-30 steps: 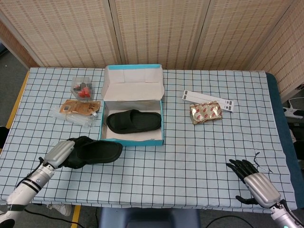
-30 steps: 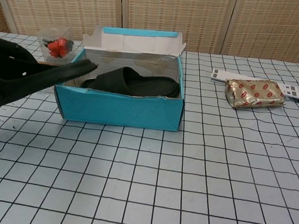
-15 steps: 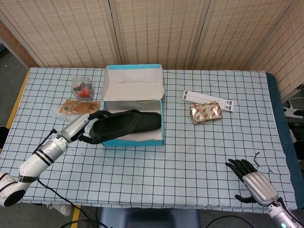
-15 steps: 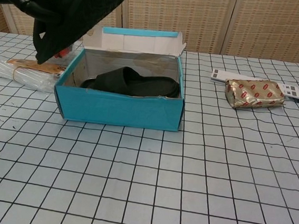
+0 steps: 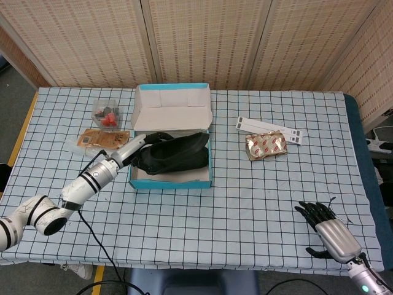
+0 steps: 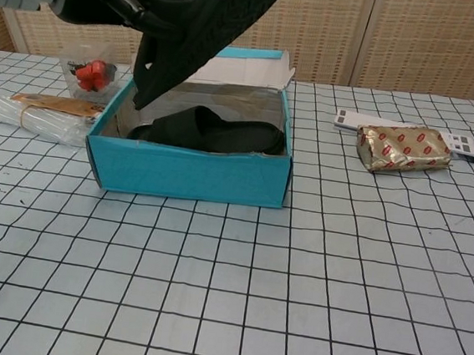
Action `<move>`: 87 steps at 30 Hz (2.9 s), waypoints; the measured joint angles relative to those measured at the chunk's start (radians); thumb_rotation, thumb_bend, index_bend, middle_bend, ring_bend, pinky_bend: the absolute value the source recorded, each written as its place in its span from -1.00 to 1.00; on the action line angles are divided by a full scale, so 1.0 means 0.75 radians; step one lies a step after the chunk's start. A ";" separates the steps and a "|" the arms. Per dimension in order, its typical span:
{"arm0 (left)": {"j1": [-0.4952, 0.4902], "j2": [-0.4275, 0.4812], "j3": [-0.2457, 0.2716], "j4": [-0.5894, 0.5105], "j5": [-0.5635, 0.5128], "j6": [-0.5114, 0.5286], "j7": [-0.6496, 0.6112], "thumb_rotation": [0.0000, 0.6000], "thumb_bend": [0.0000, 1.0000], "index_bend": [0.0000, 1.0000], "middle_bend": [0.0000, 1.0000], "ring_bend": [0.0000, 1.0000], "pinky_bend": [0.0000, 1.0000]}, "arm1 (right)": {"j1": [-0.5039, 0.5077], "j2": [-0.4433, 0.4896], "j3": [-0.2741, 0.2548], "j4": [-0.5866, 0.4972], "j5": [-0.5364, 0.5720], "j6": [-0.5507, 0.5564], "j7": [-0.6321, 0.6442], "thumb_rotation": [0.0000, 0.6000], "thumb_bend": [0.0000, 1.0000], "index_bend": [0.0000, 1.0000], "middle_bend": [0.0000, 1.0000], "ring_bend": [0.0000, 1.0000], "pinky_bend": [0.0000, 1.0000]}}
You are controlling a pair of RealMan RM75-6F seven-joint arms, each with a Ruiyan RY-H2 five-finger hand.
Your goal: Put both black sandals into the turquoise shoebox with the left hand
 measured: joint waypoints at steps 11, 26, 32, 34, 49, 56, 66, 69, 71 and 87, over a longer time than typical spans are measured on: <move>-0.097 -0.169 0.041 0.188 -0.174 -0.145 0.231 1.00 0.05 -0.11 0.08 0.03 0.12 | 0.005 0.013 -0.012 -0.003 -0.032 0.001 0.054 1.00 -0.84 -1.00 -1.00 -1.00 -1.00; -0.177 -0.274 0.184 0.277 -0.503 -0.112 0.876 1.00 0.06 -0.04 0.16 0.14 0.23 | 0.014 0.027 -0.026 -0.001 -0.056 -0.004 0.091 1.00 -0.84 -1.00 -1.00 -1.00 -1.00; -0.228 -0.226 0.229 0.169 -0.754 -0.100 1.062 1.00 0.12 -0.02 0.19 0.17 0.27 | 0.013 0.033 -0.034 -0.003 -0.069 0.002 0.101 1.00 -0.84 -1.00 -1.00 -1.00 -1.00; -0.248 -0.183 0.238 0.098 -0.824 -0.102 1.099 1.00 0.13 -0.02 0.19 0.17 0.26 | 0.015 0.033 -0.036 -0.003 -0.072 -0.001 0.103 1.00 -0.84 -1.00 -1.00 -1.00 -1.00; -0.363 -0.003 0.304 -0.031 -0.976 -0.337 1.181 1.00 0.25 -0.02 0.22 0.19 0.27 | 0.015 0.032 -0.042 -0.006 -0.077 -0.003 0.098 1.00 -0.84 -1.00 -1.00 -1.00 -1.00; -0.407 0.010 0.317 0.027 -0.969 -0.495 1.130 1.00 0.32 0.01 0.25 0.22 0.30 | 0.016 0.030 -0.040 -0.007 -0.070 -0.006 0.093 1.00 -0.84 -1.00 -1.00 -1.00 -1.00; -0.454 -0.080 0.387 0.175 -0.928 -0.577 1.062 1.00 0.28 0.04 0.29 0.26 0.34 | 0.017 0.030 -0.043 -0.008 -0.073 -0.008 0.093 1.00 -0.84 -1.00 -1.00 -1.00 -1.00; -0.484 -0.121 0.442 0.215 -0.931 -0.570 1.056 1.00 0.24 0.06 0.31 0.28 0.36 | 0.017 0.032 -0.046 -0.008 -0.078 -0.007 0.096 1.00 -0.84 -1.00 -1.00 -1.00 -1.00; -0.510 -0.141 0.479 0.229 -0.940 -0.568 1.052 1.00 0.23 0.08 0.32 0.29 0.38 | 0.018 0.033 -0.048 -0.009 -0.082 -0.008 0.098 1.00 -0.84 -1.00 -1.00 -1.00 -1.00; -0.672 -0.246 0.698 0.228 -1.069 -0.415 1.011 1.00 0.00 -0.34 -0.13 -0.14 0.01 | 0.018 0.043 -0.055 -0.010 -0.098 0.007 0.117 1.00 -0.84 -1.00 -1.00 -1.00 -1.00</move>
